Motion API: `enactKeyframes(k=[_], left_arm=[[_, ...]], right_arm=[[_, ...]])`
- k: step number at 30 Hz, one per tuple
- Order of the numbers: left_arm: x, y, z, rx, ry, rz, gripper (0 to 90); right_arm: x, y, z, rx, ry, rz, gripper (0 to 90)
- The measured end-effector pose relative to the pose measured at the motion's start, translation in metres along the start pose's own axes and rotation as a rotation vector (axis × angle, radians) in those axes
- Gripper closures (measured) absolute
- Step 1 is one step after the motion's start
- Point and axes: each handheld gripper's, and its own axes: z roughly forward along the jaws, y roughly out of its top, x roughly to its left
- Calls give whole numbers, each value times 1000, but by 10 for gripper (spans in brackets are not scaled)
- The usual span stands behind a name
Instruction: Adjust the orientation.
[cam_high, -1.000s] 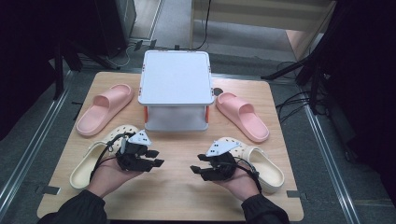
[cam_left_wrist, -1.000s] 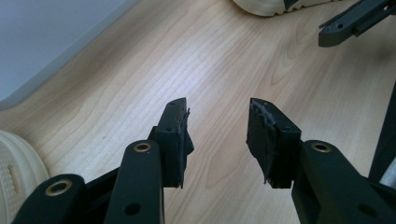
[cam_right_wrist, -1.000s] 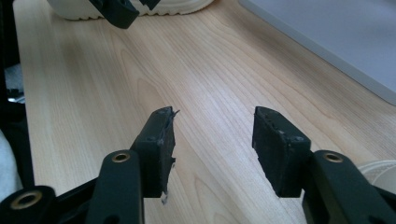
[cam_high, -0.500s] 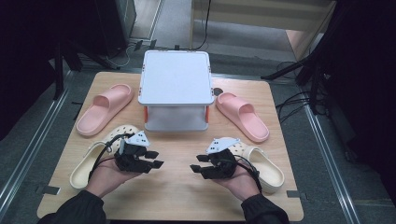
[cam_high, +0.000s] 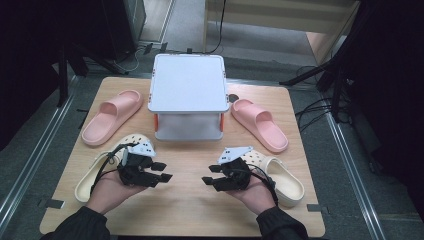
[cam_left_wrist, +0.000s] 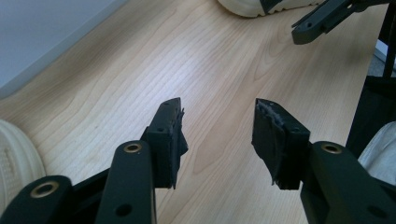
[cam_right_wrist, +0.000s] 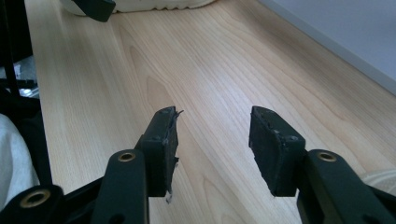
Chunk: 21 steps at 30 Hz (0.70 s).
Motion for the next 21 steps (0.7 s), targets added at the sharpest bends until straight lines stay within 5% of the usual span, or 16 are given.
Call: enactKeyframes(k=[9, 21], left_arm=[[-1, -7, -9, 15, 31, 7, 510], [7, -20, -34, 34, 81, -49, 547]], right_arm=[[-1, 5, -1, -17, 30, 17, 565], [-4, 9, 1, -11, 26, 4, 536]])
